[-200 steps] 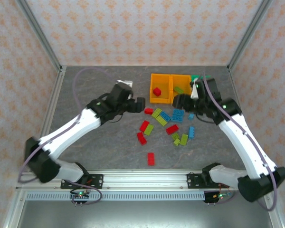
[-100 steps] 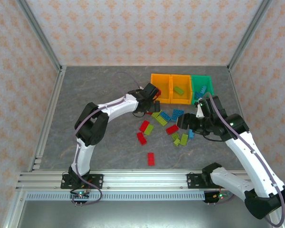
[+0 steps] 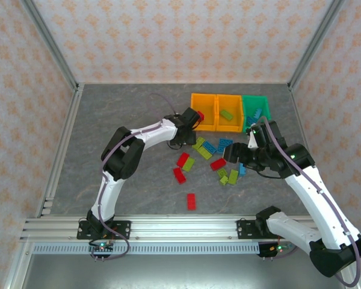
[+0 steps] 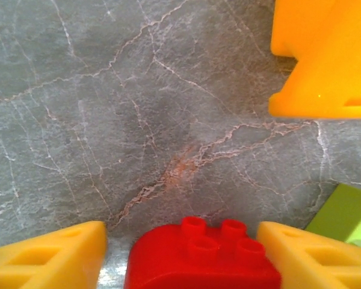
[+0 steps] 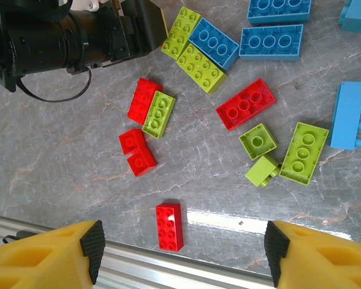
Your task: Sort the legos into containers by color
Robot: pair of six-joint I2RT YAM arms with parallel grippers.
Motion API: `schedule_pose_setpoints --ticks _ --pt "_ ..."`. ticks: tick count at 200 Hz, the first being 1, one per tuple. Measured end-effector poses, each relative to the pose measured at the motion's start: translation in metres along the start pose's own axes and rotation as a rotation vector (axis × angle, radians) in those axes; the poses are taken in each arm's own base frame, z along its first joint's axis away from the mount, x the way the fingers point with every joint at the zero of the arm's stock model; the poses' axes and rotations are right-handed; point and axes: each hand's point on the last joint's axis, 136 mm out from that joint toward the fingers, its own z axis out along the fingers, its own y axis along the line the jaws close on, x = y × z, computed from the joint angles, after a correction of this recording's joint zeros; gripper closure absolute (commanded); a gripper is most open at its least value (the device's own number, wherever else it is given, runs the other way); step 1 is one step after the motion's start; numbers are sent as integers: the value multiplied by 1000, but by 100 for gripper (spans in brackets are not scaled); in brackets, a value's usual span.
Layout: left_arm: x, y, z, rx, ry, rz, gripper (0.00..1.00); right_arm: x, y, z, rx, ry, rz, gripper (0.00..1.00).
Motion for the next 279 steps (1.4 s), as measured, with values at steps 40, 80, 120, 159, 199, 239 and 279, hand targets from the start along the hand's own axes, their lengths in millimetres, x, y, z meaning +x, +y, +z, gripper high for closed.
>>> schedule_pose_setpoints --ticks 40,80,120,159,199,239,279 --pt "-3 4 0 -2 -8 -4 62 0 0 0 -1 -2 28 28" --pt "6 13 -25 13 -8 -6 62 -2 2 -1 -8 -11 53 28" --pt "-45 -27 -104 142 -196 -14 63 -4 2 -6 -18 -38 66 28" --pt "-125 -79 -135 211 -406 1 61 -4 2 -14 -29 -72 81 28" --pt "-167 -103 -87 185 -462 55 39 -4 -1 -25 -32 -115 83 28" --pt "-168 -100 -56 140 -433 117 28 -3 -5 -28 -19 -128 84 28" --pt "-165 -101 -82 172 -420 135 30 -6 -7 -25 3 -133 86 28"
